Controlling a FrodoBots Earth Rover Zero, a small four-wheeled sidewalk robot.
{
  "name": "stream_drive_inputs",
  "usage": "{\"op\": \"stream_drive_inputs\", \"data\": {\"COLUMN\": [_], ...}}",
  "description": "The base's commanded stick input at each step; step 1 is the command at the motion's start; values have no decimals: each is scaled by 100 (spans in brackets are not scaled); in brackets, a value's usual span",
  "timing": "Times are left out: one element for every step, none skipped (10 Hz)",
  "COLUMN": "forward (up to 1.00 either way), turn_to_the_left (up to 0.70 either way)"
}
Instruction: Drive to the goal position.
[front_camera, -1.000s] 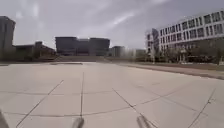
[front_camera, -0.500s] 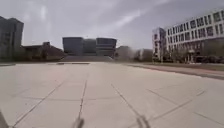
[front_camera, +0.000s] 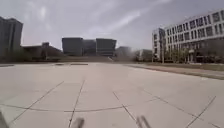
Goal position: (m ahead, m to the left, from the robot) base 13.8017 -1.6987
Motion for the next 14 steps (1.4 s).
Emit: {"op": "stream_drive_inputs", "data": {"forward": [70,70,70,70,70,70,70,70,70,70,70,70,70,70], "turn_to_the_left": [11,27,16,0,0,0,0,0,0,0,0,0,0,0]}}
